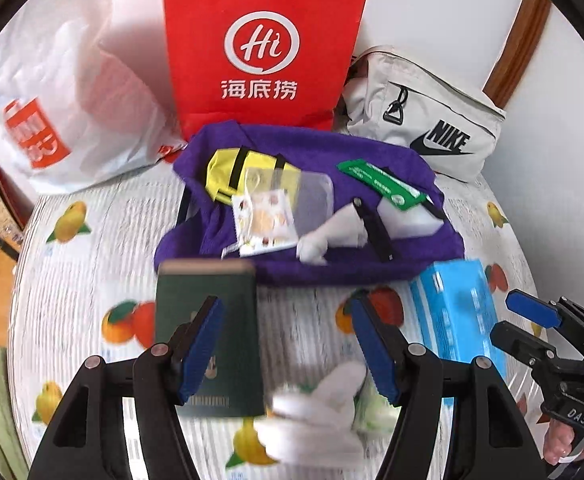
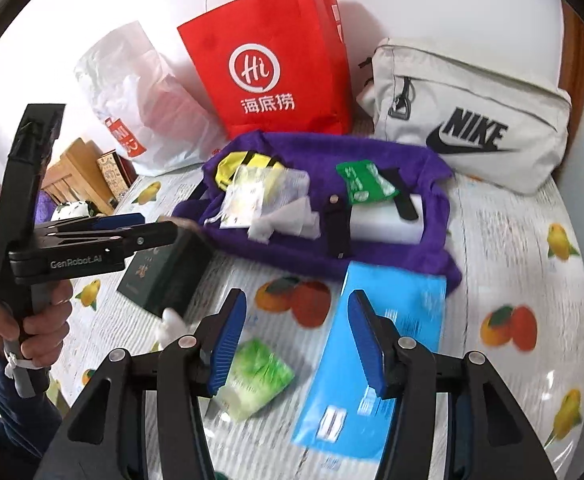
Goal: Organize soft objects
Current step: 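Move the left gripper to the white gloves and grasp them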
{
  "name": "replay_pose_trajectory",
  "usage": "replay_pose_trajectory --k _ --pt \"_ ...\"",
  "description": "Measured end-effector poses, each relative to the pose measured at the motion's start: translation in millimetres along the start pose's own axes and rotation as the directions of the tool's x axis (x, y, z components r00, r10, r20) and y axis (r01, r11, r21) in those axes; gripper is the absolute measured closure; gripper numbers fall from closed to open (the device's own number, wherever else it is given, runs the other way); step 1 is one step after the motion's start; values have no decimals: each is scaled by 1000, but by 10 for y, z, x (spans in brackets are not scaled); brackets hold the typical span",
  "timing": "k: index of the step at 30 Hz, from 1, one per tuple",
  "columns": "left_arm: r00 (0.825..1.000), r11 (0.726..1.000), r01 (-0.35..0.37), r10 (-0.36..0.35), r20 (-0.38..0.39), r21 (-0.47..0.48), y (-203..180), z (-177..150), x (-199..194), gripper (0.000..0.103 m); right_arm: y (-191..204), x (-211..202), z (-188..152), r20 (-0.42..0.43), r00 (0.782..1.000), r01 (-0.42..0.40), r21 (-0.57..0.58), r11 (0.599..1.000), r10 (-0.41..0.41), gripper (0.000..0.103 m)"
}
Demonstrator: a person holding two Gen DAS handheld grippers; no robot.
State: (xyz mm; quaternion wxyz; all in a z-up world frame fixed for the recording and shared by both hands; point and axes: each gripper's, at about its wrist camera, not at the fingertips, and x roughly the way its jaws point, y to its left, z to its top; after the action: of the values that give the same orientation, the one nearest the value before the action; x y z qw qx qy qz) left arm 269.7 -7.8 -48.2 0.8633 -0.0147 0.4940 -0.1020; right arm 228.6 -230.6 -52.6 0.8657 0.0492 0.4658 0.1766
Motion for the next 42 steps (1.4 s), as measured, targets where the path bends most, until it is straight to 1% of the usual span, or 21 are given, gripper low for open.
replay_pose_trajectory --k 4,7,14,19,24,27,32,35,39,42 --pt "1000 1000 -2 2 4 -13 15 -259 -134 38 71 -146 -193 20 999 33 -5 999 -33 50" --pt "1000 1000 2 -2 -9 -18 -3 -430 -182 38 117 -245 -320 35 998 52 -11 999 -52 49" --pt "1000 1000 2 -2 -7 -17 -77 -828 -238 38 164 -401 -638 51 998 40 -9 999 -40 48" --pt "1000 999 7 -8 -24 -33 -105 -1057 -194 38 155 -478 -817 53 997 52 -11 999 -51 47" --pt "999 999 0 -2 -32 -44 -111 -1234 -141 38 109 -512 -954 51 998 46 -6 999 -45 47" --pt "998 998 5 -9 -68 -66 -105 -1296 -39 38 83 -496 -1024 43 998 37 -8 999 -36 47" --pt "997 997 24 -28 -69 -67 -169 -1287 86 38 51 -432 -1099 19 1000 15 -10 1000 -15 47" --pt "998 999 -14 12 -69 -37 -211 -1234 220 38 34 -397 -1133 4 1000 15 -15 1000 -15 47" --pt "995 998 -56 54 -80 -20 -212 -1178 444 38 -3 -367 -1161 -13 1000 16 -16 1000 -16 47" --pt "994 996 -84 85 -69 18 -258 -1188 568 34 -21 -349 -1178 -24 999 21 -14 1000 -22 47"
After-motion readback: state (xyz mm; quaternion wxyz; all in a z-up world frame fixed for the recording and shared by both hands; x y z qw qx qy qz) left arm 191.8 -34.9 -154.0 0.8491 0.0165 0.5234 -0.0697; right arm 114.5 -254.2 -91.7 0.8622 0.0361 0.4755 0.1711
